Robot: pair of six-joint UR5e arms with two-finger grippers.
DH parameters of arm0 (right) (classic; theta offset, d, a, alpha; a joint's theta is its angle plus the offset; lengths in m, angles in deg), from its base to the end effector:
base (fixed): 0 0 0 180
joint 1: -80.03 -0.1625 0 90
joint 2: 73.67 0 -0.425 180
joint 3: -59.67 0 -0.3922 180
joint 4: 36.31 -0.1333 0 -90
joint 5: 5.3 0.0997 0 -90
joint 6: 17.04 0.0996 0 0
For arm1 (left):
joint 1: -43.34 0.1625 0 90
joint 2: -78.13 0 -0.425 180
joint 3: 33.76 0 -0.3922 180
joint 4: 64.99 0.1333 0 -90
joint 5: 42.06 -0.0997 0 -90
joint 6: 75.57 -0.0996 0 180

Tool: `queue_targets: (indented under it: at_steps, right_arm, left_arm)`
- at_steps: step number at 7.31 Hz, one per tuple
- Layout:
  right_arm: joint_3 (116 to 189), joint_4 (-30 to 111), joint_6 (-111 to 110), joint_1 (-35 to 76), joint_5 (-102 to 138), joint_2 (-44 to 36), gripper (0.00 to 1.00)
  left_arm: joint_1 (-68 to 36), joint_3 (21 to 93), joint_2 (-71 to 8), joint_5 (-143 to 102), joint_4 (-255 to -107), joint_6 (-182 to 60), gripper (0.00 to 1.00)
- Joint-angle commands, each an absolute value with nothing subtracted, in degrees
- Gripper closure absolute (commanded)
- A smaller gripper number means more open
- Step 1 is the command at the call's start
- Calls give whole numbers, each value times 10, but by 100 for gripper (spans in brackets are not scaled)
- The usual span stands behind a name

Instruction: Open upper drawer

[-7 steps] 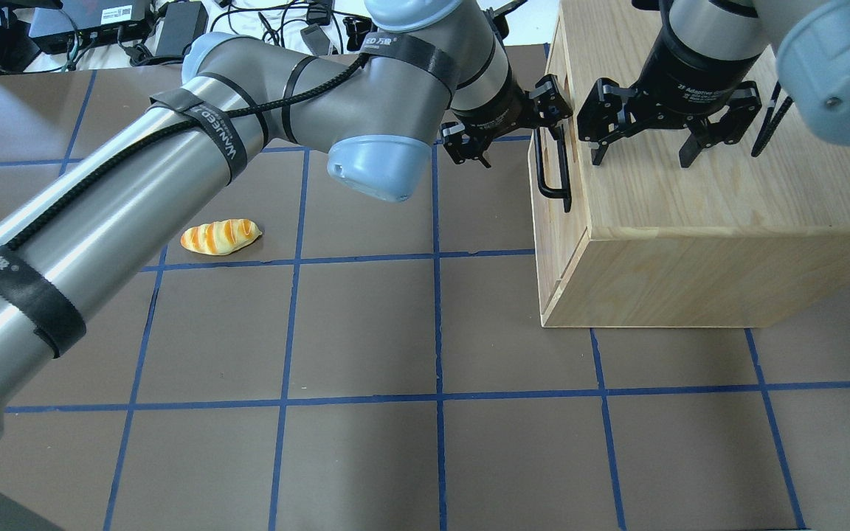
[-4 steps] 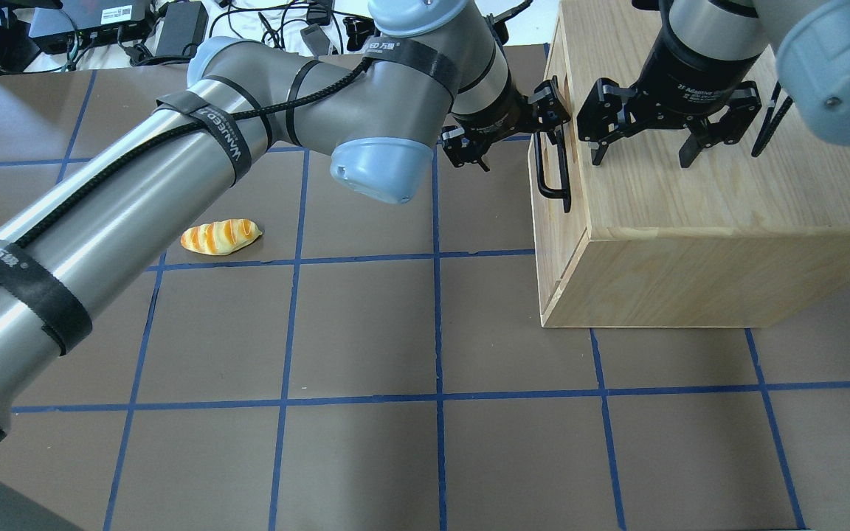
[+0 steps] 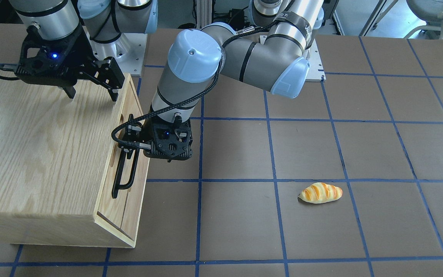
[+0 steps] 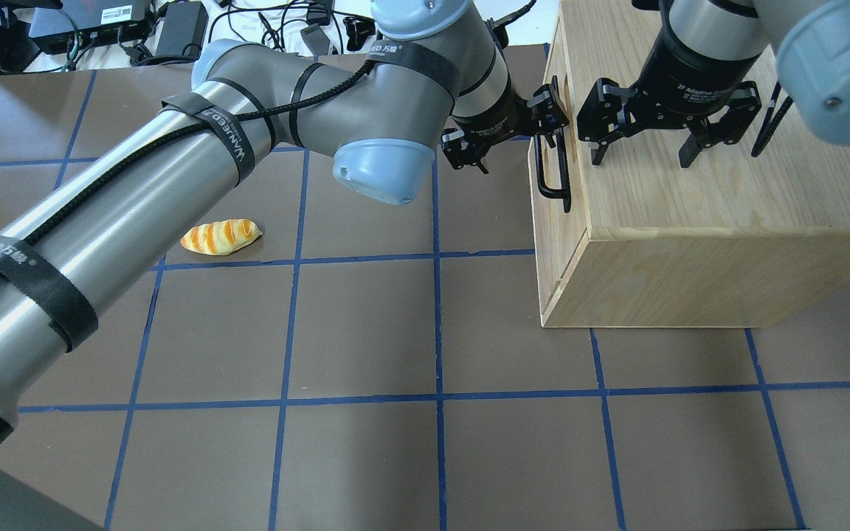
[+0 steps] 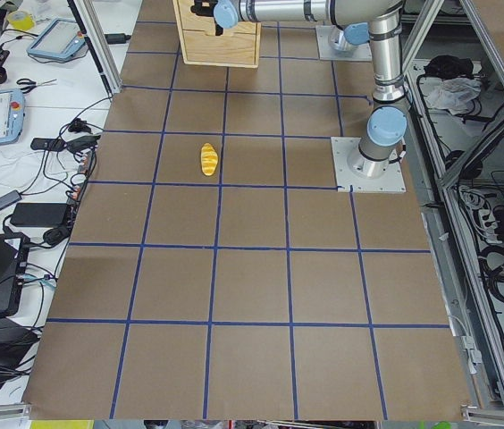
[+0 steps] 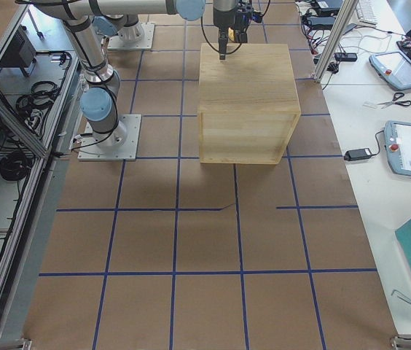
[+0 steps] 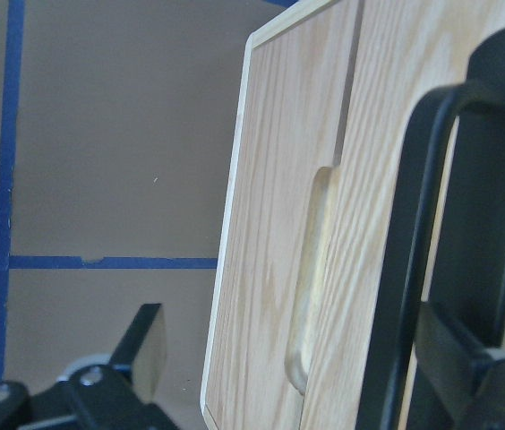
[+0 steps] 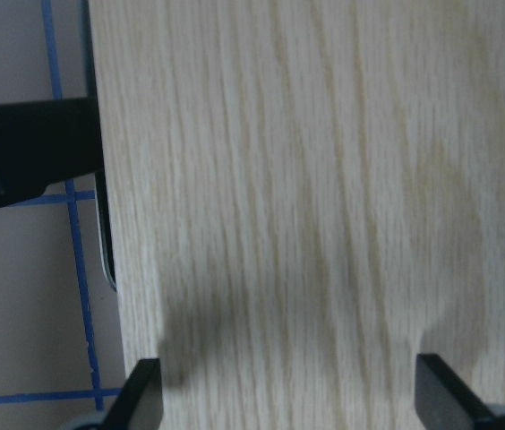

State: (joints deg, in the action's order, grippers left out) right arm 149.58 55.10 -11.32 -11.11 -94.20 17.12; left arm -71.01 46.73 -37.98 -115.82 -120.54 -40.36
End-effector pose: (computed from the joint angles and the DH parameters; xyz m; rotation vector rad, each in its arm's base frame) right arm 0.1449 -0.4871 0.4980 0.1240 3.1170 -0.0604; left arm -0.4301 -0.5595 0.3716 0.1980 -2.7312 0.1792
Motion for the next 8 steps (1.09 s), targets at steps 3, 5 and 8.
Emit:
queue_targets:
  at_steps: [3,5,8]
  right_arm:
    - [1496,551,-113,-111,-943,171,0]
    - [1496,551,-113,-111,-943,171,0]
    - [1496,551,-113,-111,-943,171,0]
  left_arm:
    - [-710,466,-381,-1220,-1207,-424,0]
    - [-709,468,-376,-1241,-1210,-424,0]
    - [-707,473,-363,-1248,-1226,-424,0]
